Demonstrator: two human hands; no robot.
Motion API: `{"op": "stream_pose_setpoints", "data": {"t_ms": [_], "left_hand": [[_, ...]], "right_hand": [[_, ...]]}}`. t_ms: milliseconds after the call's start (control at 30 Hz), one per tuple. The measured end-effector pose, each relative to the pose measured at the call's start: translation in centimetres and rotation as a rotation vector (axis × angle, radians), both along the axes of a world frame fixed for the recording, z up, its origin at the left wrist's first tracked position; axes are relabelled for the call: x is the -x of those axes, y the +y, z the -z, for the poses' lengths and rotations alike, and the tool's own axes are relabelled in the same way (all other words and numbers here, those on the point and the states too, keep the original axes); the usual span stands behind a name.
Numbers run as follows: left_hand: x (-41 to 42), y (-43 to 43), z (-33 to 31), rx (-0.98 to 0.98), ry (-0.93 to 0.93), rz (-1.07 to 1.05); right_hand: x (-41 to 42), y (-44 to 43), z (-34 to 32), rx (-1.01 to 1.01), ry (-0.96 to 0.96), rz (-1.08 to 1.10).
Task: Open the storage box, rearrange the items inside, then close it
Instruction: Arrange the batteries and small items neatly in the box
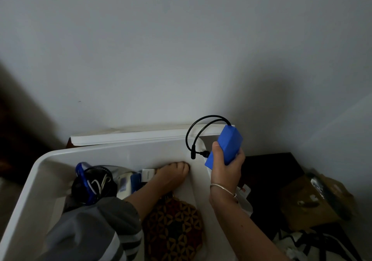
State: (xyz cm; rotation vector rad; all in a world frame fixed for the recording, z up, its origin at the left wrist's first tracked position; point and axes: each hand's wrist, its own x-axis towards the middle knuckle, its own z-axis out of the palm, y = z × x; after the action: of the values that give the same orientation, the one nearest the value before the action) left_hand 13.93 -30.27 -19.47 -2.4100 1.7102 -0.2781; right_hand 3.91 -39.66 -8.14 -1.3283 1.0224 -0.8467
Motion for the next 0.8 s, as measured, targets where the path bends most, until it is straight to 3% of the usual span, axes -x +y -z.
{"op": "stream_pose_setpoints", "data": {"t_ms": [167, 267, 367, 500, 633, 700, 800], "left_hand": [[0.3, 1.1, -2.6, 0.152, -0.035, 0.070], [1.3, 2.0, -4.4, 0.106, 0.207, -0.087], [2.6, 3.8, -5.6, 0.218, 0.377, -0.317], [4.1, 7.3, -9.0, 0.712, 0.875, -0.710], [4.4, 12.2, -11.7, 1.021, 1.391, -0.945], [4.9, 15.0, -12.5, 1.194, 1.730, -0.942], [5.8, 18.5, -13.2, 1.431, 2.111, -0.872]], "right_hand": [[-0.1, 0.0, 0.1, 0.011, 0.004, 0.010], [-0.1, 0.1, -0.2, -0.007, 0.004, 0.013], [0.0, 0.2, -0.6, -0.012, 0.007, 0.007], [0.4, 0.8, -1.5, -0.005, -0.036, -0.033], [1.4, 1.3, -2.9, -0.052, -0.160, -0.135], [2.2, 1.2, -3.4, -0.198, -0.238, -0.266], [3.5, 1.5, -4.3, -0.677, -0.321, -0.524]]}}
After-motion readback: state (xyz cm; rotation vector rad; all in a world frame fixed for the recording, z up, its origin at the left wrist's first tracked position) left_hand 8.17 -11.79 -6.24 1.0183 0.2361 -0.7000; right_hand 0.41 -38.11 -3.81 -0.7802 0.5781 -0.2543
